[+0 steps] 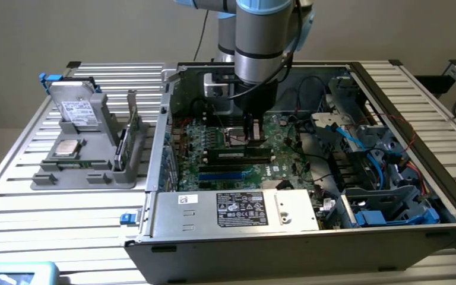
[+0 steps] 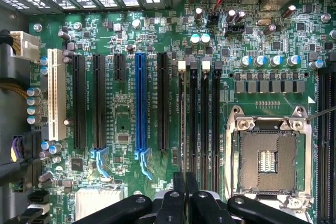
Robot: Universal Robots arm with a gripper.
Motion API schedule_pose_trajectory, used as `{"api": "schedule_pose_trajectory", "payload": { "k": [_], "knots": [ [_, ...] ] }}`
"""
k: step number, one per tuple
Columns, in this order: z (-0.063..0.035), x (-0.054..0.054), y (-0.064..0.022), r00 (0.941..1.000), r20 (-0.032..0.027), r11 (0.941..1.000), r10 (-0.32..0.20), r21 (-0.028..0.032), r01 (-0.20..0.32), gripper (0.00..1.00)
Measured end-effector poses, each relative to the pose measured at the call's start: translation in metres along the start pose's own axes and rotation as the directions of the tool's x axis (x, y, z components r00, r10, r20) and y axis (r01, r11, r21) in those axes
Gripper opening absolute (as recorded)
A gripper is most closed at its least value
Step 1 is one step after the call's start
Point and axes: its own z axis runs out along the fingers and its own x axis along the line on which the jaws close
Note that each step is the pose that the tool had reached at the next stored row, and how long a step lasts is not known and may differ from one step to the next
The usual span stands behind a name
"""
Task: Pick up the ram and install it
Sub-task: 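Insert the ram into the slot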
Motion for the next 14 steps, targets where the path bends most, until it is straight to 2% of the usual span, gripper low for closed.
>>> {"api": "schedule_pose_trajectory", "payload": {
  "k": [14],
  "knots": [
    [0.0026,-0.0002,0.0001,1.0,-0.0002,1.0,0.0,-0.0002,0.0,0.12]
  ]
}}
